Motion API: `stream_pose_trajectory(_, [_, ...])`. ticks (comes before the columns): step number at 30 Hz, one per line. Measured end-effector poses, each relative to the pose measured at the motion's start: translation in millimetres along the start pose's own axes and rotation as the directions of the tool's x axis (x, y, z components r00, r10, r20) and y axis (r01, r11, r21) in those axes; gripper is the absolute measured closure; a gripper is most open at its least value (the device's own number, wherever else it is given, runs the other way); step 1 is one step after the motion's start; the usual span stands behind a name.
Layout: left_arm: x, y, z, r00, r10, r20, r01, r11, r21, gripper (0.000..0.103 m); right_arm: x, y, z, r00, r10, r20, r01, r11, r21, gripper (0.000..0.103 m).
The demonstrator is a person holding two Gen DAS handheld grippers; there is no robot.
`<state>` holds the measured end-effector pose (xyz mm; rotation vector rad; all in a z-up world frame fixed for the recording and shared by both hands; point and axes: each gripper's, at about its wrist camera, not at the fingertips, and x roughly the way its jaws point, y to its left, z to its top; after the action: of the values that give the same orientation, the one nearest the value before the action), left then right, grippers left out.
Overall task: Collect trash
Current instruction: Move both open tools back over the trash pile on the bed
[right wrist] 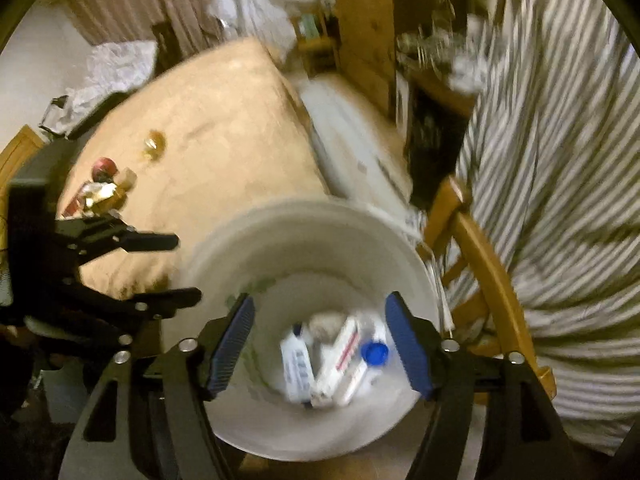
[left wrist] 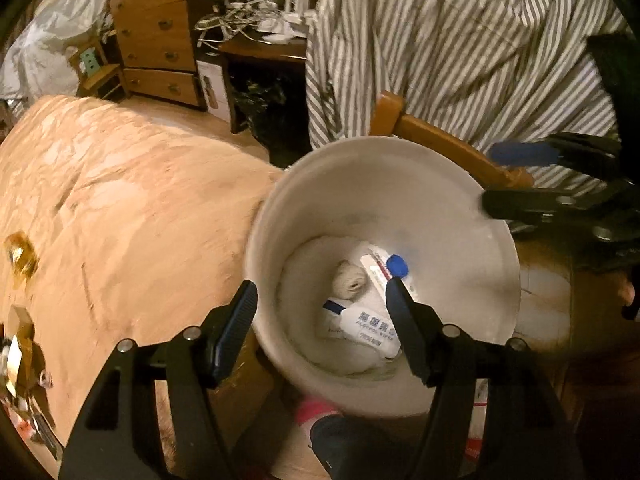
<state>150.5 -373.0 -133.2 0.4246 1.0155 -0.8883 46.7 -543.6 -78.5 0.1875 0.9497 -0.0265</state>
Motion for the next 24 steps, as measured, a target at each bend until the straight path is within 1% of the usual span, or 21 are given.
stream_pose_trajectory(1, [-5,8,-7,1.0,0.011,0.016,-0.011,1.0,-0.019,0.039,-9,12,-2,0.998,-0.02,0.054,0.022,0.999,-0.024,0.025])
stream_pose_trajectory(2, [-9,14,-12,1.0,0.018,0.026,-0.017,0.999,-0.033,0.039,-19,27,-5,0.992,-0.035,0.12,0.042,0.998,-0.05,0.021])
stream_pose_trajectory(3, [-12,19,-17,0.999,0.023,0.033,-0.022,0.999,-0.045,0.039,-24,37,-7,0.987,-0.042,0.158,0.053,0.997,-0.064,0.019])
stream_pose_trajectory(4, [-17,27,-24,0.998,0.036,0.046,-0.033,0.997,-0.065,0.039,-31,53,-11,0.976,-0.048,0.213,0.067,0.994,-0.087,0.015])
stream_pose_trajectory(5, [-22,37,-33,0.997,0.053,0.061,-0.047,0.995,-0.09,0.039,-35,63,-14,0.967,-0.049,0.249,0.076,0.992,-0.1,0.011])
stream_pose_trajectory(6, [-26,44,-38,0.996,0.064,0.069,-0.056,0.993,-0.108,0.039,-40,79,-19,0.953,-0.048,0.298,0.087,0.989,-0.118,0.009])
stream_pose_trajectory(8, [-39,67,-57,0.987,0.121,0.103,-0.103,0.981,-0.166,0.039,-43,103,-26,0.932,-0.042,0.359,0.101,0.984,-0.146,0.007])
stream_pose_trajectory(9, [-47,80,-68,0.981,0.153,0.121,-0.127,0.972,-0.198,0.037,-44,120,-30,0.918,-0.029,0.395,0.101,0.981,-0.164,0.006])
stream_pose_trajectory(11, [-60,105,-89,0.966,0.213,0.145,-0.171,0.951,-0.259,0.035,-40,140,-33,0.909,-0.002,0.417,0.089,0.978,-0.188,0.005])
stream_pose_trajectory(13, [-75,138,-118,0.943,0.297,0.149,-0.234,0.912,-0.337,0.035,-32,164,-35,0.904,0.038,0.425,0.059,0.975,-0.212,0.005])
stream_pose_trajectory(14, [-81,152,-128,0.936,0.32,0.143,-0.249,0.894,-0.373,0.035,-26,172,-35,0.906,0.061,0.42,0.037,0.975,-0.22,0.005])
stream_pose_trajectory(15, [-88,170,-141,0.928,0.346,0.136,-0.263,0.869,-0.419,0.035,-18,183,-34,0.91,0.088,0.405,0.007,0.974,-0.228,0.005])
stream_pose_trajectory(16, [-99,196,-163,0.906,0.406,0.121,-0.304,0.821,-0.484,0.035,-10,194,-33,0.913,0.107,0.393,-0.013,0.972,-0.235,0.005])
stream_pose_trajectory(17, [-106,211,-177,0.884,0.456,0.102,-0.344,0.782,-0.52,0.035,-1,206,-32,0.916,0.128,0.379,-0.033,0.969,-0.246,0.005])
stream_pose_trajectory(18, [-112,226,-189,0.873,0.481,0.083,-0.36,0.75,-0.555,0.035,7,216,-31,0.92,0.147,0.364,-0.054,0.966,-0.253,0.005])
stream_pose_trajectory(19, [-118,252,-211,0.873,0.484,0.057,-0.349,0.702,-0.621,0.035,14,226,-30,0.922,0.161,0.352,-0.069,0.963,-0.259,0.005])
stream_pose_trajectory(20, [-122,267,-224,0.871,0.49,0.038,-0.349,0.669,-0.657,0.035,24,238,-29,0.926,0.181,0.332,-0.092,0.959,-0.267,0.005])
stream_pose_trajectory(21, [-124,277,-234,0.866,0.5,0.021,-0.354,0.642,-0.68,0.035,31,246,-28,0.928,0.193,0.318,-0.106,0.956,-0.273,0.005])
stream_pose_trajectory(22, [-124,290,-245,0.866,0.501,0.0,-0.355,0.614,-0.705,0.033,41,258,-28,0.932,0.211,0.296,-0.126,0.951,-0.284,0.005])
stream_pose_trajectory(23, [-122,301,-254,0.871,0.491,-0.015,-0.349,0.598,-0.722,0.033,49,265,-26,0.933,0.222,0.282,-0.137,0.947,-0.291,0.005])
stream_pose_trajectory(24, [-120,308,-259,0.875,0.483,-0.021,-0.343,0.589,-0.732,0.033,58,274,-25,0.936,0.234,0.262,-0.151,0.941,-0.301,0.005])
